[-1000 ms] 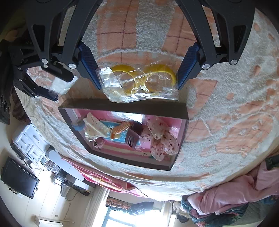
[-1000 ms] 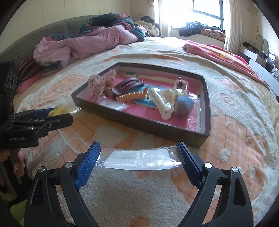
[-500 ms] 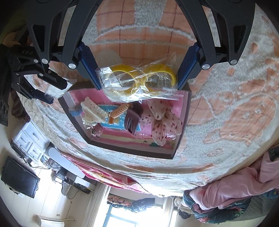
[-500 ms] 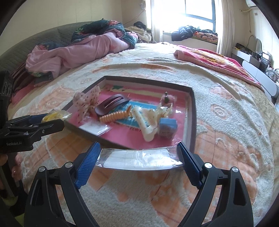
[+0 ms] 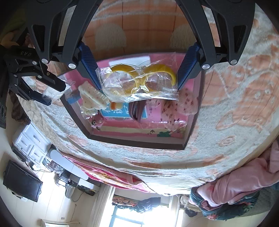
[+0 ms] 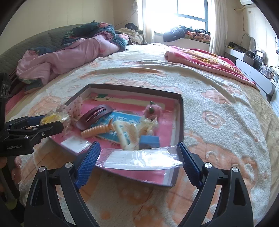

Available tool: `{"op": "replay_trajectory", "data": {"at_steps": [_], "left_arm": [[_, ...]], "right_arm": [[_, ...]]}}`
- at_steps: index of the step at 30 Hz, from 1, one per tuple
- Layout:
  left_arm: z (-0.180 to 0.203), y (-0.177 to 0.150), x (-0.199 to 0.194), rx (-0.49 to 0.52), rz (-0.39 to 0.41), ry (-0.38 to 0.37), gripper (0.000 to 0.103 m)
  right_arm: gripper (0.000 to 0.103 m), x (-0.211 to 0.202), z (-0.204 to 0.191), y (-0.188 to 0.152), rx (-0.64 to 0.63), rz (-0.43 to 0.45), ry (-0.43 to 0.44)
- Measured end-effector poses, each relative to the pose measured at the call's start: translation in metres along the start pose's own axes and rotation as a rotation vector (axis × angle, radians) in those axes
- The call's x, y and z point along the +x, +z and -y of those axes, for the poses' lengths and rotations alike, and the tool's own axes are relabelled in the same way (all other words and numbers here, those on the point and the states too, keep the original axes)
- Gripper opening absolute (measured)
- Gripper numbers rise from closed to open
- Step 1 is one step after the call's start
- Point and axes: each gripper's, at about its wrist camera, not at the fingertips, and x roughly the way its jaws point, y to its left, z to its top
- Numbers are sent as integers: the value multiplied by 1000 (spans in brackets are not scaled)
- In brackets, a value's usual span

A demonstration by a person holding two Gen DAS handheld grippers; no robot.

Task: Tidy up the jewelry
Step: 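Release the bangle bag into the tray with the left tool while the right tool drops the sleeve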

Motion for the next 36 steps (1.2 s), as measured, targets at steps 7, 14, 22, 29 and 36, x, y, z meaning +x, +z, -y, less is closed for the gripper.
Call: {"op": "replay_trajectory", "data": {"at_steps": [7, 14, 22, 29, 36], "left_arm": [[-1, 17, 22, 7, -8, 9, 75], [-10, 25, 37, 3, -18, 29, 75], [-25, 26, 48, -26, -31, 41, 75], [-28, 23, 51, -29, -42, 40, 75], [-28, 20, 48, -25, -47, 45, 79]], "right_arm": [[86, 21, 9, 9, -6, -20, -22], [87, 36, 8, 20, -18, -15, -21], [87, 52, -8, 27, -60, -25, -5], [88, 56, -31, 21, -128, -31, 12], [94, 51, -35, 14, -137, -33, 3]]}}
